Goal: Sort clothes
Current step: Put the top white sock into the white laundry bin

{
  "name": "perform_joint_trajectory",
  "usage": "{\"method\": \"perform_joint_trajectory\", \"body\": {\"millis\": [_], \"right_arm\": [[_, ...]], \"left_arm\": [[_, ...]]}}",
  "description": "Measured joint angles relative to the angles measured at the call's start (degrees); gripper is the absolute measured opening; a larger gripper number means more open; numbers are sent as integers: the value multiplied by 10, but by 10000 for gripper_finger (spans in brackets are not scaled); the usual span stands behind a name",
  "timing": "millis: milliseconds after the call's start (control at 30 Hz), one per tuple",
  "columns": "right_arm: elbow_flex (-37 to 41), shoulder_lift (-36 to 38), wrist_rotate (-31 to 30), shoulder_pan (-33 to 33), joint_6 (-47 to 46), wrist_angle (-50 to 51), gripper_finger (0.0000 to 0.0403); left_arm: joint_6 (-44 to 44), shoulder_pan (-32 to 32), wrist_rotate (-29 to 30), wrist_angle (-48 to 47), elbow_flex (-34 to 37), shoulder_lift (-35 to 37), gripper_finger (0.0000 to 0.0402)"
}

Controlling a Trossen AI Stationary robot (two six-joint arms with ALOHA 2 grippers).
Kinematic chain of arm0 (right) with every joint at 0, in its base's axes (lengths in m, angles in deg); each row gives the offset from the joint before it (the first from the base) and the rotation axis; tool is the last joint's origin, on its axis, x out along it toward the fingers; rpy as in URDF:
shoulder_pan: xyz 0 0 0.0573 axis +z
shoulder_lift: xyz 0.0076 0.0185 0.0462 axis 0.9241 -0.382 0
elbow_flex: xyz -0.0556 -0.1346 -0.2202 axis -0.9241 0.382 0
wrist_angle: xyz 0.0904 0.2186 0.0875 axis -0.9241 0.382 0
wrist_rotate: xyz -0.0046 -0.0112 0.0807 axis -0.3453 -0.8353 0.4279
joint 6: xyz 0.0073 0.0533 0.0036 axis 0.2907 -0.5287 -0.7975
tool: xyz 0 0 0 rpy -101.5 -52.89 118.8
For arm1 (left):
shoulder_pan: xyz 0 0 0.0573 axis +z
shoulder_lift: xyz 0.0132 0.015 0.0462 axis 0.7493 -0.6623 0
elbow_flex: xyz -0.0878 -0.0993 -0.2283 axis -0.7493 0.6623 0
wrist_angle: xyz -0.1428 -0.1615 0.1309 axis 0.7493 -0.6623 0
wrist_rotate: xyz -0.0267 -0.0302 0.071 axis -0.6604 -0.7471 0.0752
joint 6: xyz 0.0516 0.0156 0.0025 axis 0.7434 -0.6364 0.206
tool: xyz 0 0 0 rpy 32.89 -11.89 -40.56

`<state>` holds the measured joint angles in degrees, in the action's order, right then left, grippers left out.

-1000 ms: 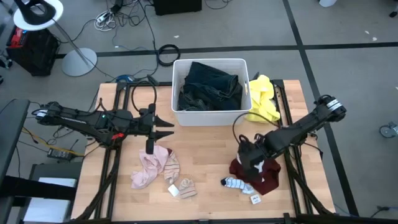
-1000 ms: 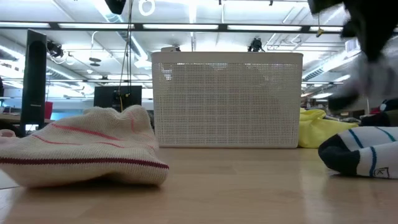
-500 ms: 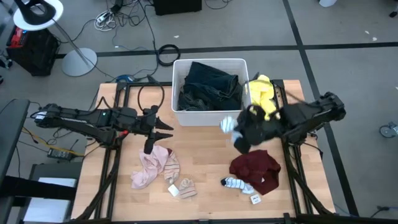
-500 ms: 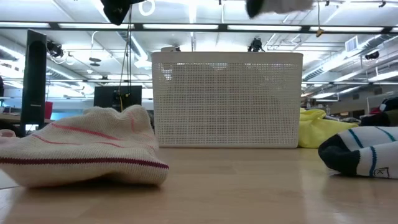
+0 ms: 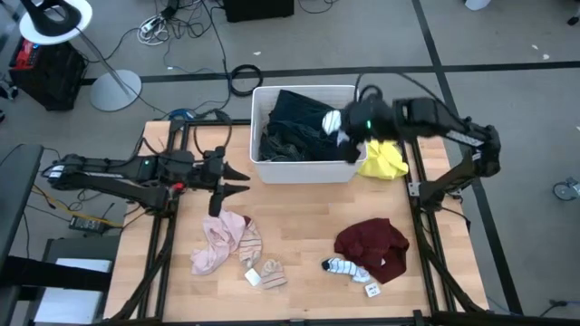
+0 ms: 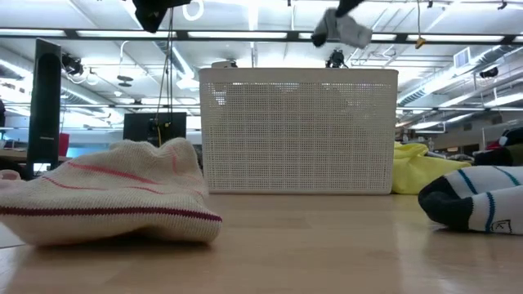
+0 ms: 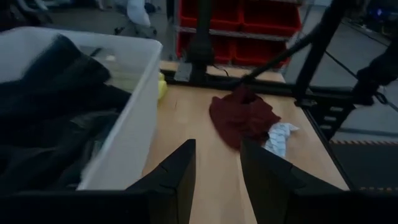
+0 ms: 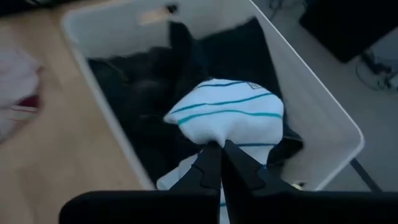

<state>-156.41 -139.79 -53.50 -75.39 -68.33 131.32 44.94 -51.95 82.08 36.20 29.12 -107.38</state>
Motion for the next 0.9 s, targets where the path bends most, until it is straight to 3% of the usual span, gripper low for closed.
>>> {"method": "perform_joint_trajectory", "body": {"millis": [200, 333, 667, 900], "right_arm": [[28, 0, 155, -155, 71, -13, 0], [81, 0, 229, -206, 87, -22, 0], [206, -1, 255, -200, 92, -114, 17], [205, 0, 259, -200, 56, -113, 57]], "left_arm": [[0, 1, 53, -54, 0, 53, 132], [-2, 1, 69, -82, 0, 81, 132], [-4, 1, 73, -92, 0, 90, 132], [3, 1, 75, -93, 0, 97, 132]]}}
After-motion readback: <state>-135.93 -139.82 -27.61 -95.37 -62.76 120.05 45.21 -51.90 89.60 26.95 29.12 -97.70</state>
